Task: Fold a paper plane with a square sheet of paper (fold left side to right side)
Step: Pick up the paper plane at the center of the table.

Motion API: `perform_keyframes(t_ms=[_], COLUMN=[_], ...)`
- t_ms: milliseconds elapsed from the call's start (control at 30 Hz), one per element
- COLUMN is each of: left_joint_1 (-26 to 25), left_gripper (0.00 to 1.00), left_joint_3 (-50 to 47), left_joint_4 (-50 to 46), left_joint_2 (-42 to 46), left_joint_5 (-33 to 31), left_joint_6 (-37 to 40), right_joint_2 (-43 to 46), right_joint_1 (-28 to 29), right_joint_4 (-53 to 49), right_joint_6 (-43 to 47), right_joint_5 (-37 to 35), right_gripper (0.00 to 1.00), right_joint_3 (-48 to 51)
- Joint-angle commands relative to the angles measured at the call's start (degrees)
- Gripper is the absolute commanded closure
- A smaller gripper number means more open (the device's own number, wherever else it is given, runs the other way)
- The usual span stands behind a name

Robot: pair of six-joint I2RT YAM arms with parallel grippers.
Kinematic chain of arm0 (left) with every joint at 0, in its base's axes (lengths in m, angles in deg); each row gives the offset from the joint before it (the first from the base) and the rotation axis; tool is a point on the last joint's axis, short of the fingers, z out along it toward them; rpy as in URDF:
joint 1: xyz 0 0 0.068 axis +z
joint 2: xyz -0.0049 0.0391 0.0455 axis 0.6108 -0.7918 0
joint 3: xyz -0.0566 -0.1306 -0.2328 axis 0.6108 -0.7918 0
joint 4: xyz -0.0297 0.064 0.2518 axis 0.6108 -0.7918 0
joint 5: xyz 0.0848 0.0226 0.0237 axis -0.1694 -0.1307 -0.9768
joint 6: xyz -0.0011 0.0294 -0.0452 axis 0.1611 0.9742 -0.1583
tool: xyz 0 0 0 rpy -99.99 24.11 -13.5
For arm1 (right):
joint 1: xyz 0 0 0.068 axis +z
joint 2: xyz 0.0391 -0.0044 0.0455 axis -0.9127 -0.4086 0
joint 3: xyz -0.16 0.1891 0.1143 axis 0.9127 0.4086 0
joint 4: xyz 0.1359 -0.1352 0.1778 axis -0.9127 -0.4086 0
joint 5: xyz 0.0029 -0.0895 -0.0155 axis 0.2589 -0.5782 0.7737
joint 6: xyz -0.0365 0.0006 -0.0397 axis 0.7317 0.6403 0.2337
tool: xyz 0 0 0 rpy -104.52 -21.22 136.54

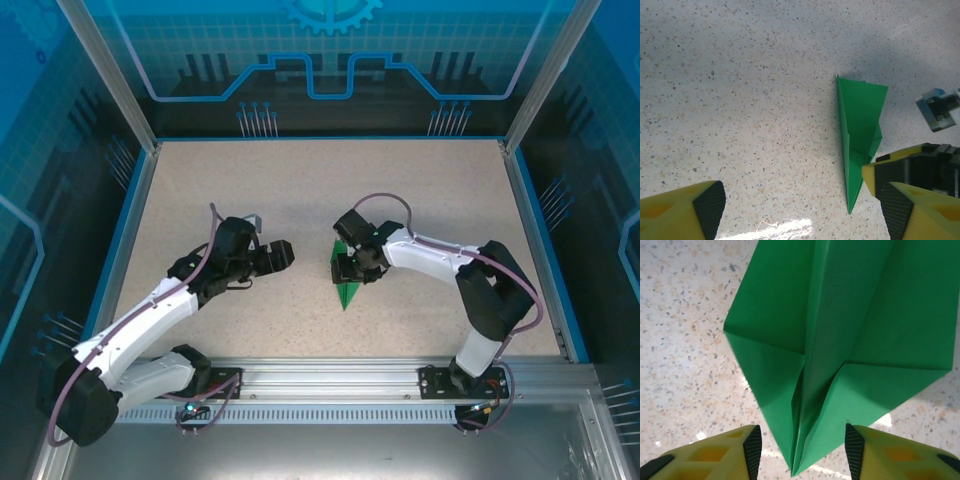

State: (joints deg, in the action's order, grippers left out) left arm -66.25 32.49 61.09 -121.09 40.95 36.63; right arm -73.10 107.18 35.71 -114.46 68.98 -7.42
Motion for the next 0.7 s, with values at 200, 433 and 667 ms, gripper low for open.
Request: perform_keyframes(t_ms=[200,433,667], left_joint_1=[0.78,0.98,0.94], left_gripper=[0.14,0.13,0.01], left_joint_3=[-0.28,-0.11,0.32], left_joint_4=[-1.15,-2.37,-3.59], left_joint_2=[2.88,4.28,7.54], left_joint_5=[-0.98,-0.96,1.17], left_joint_6=[1.20,2.40,6.21], right_joint_2=[-7.44,-9.75,-15.45], right_joint_1=[1.76,0.64,-6.79], right_joint_4=[-3.57,-6.34,-14.54], right_joint_6=[-2.04,0.08,4.79], right_joint_5=[-2.21,-4.69,-6.87], right_gripper=[0.64,0.98,1.00], right_joint_3=[-4.72,-9.94,-22.98])
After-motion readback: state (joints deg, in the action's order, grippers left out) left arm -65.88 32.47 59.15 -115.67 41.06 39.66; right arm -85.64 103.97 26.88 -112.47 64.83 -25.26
